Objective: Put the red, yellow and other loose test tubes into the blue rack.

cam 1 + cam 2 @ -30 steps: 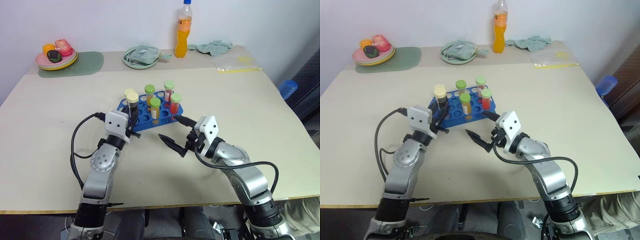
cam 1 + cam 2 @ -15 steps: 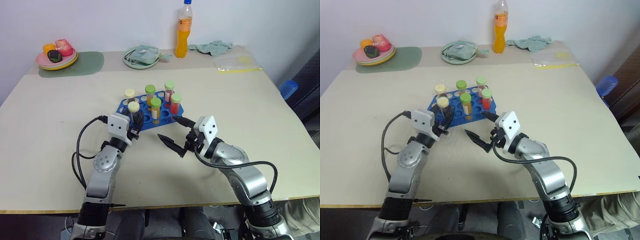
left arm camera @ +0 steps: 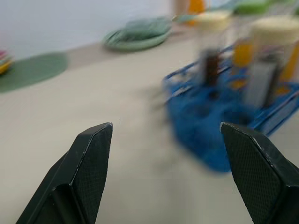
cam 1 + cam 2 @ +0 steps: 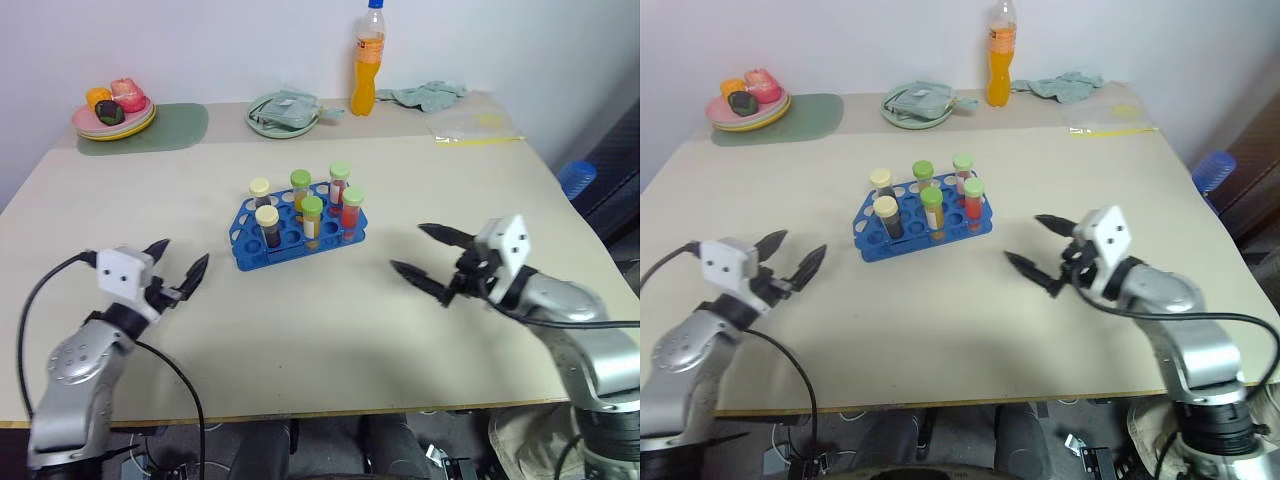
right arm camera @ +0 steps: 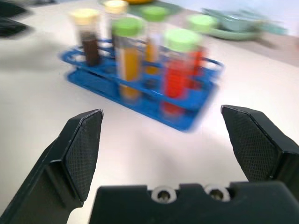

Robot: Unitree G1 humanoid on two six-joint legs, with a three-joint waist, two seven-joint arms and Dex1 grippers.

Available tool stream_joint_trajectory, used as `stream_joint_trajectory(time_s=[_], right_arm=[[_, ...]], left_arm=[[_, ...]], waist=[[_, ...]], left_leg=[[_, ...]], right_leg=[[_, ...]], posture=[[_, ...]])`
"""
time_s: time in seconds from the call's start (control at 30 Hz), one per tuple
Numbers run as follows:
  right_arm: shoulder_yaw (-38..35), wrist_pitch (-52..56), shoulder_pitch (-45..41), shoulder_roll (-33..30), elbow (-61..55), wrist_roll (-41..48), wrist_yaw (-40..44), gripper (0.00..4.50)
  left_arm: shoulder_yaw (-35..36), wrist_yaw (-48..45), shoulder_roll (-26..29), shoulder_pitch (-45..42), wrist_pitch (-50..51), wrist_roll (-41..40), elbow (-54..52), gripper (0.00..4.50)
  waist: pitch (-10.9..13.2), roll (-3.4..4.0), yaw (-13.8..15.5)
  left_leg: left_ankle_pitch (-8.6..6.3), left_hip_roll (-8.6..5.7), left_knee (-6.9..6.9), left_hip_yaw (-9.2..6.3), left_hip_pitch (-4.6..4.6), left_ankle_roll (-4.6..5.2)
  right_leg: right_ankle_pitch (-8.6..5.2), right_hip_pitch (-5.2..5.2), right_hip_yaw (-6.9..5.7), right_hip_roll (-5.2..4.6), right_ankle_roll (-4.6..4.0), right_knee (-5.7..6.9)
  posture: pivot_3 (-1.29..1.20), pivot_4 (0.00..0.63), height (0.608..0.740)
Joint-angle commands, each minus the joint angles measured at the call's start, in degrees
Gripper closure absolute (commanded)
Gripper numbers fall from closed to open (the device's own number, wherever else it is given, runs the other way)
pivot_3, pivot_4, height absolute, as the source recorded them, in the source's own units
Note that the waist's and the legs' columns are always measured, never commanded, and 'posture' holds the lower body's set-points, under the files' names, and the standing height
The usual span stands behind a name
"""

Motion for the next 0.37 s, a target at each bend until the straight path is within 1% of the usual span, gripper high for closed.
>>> stream_joint_trajectory(time_s=[0.03, 0.17, 0.37], right_arm=[[-4.0, -3.0, 0.9, -1.7, 3.6, 0.1, 2.2, 0.0], [-3.2, -5.8, 1.0, -1.7, 7.0, -1.4, 3.3, 0.0], [-0.5, -8.2, -1.1, -0.3, 9.7, -3.3, 3.0, 0.0]], left_arm=[[2.8, -1.4, 1.9, 1.4, -0.2, -0.4, -0.1, 0.72], [3.4, 0.1, 1.7, 2.1, 1.0, -0.2, -1.6, 0.72], [2.6, 3.5, 0.0, 1.9, 1.8, 1.1, -3.3, 0.72]], waist=[[0.0, 0.0, 0.0], [0.0, 0.0, -0.1], [0.0, 0.0, -0.2]], left_leg=[[-0.01, 0.01, -0.01, 0.0, 0.03, 0.01], [-0.01, 0.03, -0.03, 0.01, 0.03, 0.01], [-0.01, 0.04, -0.04, -0.03, 0.03, 0.01]], right_leg=[[0.0, 0.03, -0.01, 0.0, 0.0, -0.01], [0.0, 0.02, 0.01, -0.01, -0.01, -0.02], [0.0, 0.0, 0.03, -0.01, -0.01, -0.02]], posture=[[0.0, 0.15, 0.74], [0.0, 0.15, 0.74], [0.0, 0.15, 0.74]])
